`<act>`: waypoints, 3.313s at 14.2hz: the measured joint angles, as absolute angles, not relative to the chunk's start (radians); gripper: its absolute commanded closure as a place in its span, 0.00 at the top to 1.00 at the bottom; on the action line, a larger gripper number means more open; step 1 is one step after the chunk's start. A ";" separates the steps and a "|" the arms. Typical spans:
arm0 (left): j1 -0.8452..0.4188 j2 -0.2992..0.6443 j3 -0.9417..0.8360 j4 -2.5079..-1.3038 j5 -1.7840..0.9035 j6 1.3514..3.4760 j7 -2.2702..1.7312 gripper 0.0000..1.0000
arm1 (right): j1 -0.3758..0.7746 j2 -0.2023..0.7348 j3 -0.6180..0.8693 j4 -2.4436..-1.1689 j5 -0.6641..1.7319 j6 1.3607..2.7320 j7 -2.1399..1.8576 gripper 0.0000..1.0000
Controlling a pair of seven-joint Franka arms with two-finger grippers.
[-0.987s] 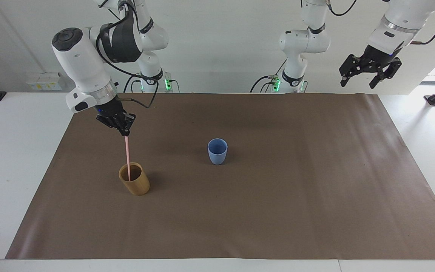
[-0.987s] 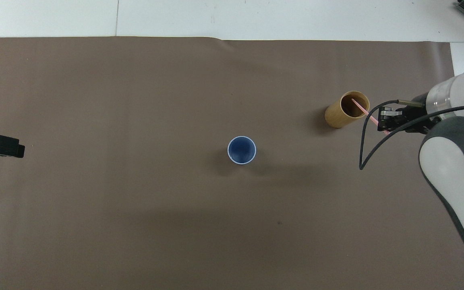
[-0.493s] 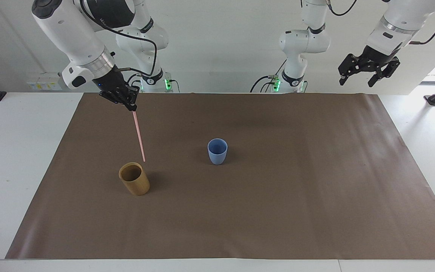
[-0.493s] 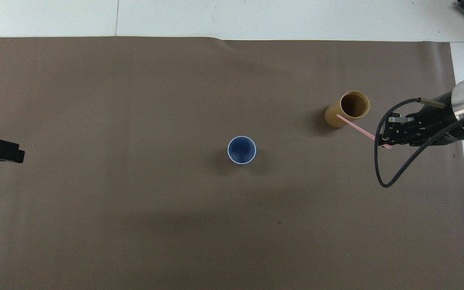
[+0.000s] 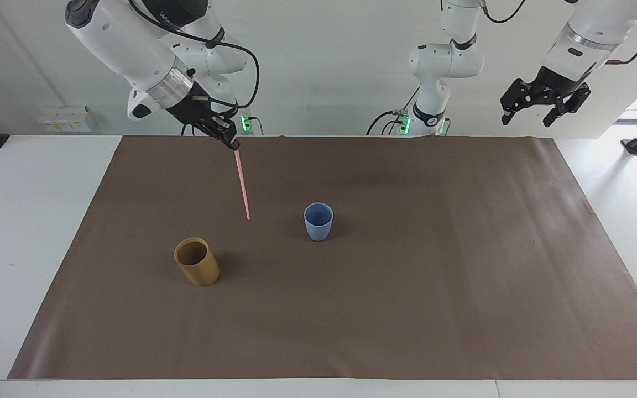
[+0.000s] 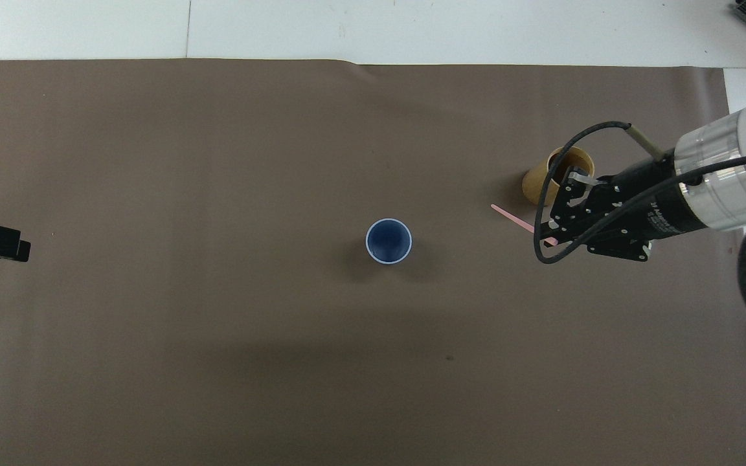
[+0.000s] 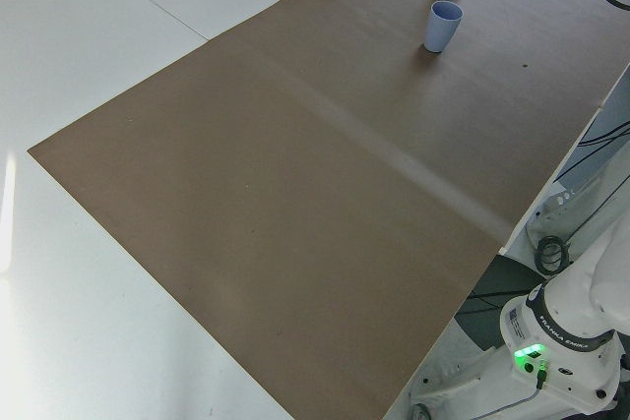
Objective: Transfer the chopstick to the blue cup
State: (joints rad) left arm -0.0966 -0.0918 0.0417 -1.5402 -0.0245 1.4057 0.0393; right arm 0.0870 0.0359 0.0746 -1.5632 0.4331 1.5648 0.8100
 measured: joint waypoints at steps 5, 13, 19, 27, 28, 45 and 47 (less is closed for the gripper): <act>-0.097 -0.092 0.042 -1.540 -0.024 1.405 0.039 1.00 | 0.101 0.046 0.166 -1.564 0.502 1.650 1.077 0.00; -0.097 -0.092 0.042 -1.540 -0.024 1.405 0.039 1.00 | 0.225 0.119 0.167 -1.611 0.525 1.729 1.196 0.00; -0.097 -0.092 0.042 -1.540 -0.024 1.405 0.039 1.00 | 0.228 0.138 0.165 -1.700 0.525 1.844 1.157 0.00; -0.097 -0.092 0.042 -1.540 -0.024 1.404 0.039 1.00 | 0.249 0.144 0.166 -1.782 0.525 1.912 1.149 1.00; -0.097 -0.092 0.042 -1.540 -0.024 1.404 0.039 1.00 | 0.251 0.144 0.166 -1.781 0.525 1.915 1.149 1.00; -0.097 -0.092 0.042 -1.540 -0.024 1.404 0.039 1.00 | 0.083 0.024 0.148 -1.677 0.172 1.833 0.557 1.00; -0.097 -0.092 0.042 -1.540 -0.024 1.404 0.039 1.00 | 0.043 -0.004 0.145 -1.676 0.160 1.774 0.464 1.00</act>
State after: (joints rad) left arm -0.0966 -0.0919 0.0418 -1.5402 -0.0245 1.4040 0.0393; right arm 0.0428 -0.0043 0.1454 -1.6755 0.1600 1.7740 0.4637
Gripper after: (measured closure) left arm 0.000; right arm 0.000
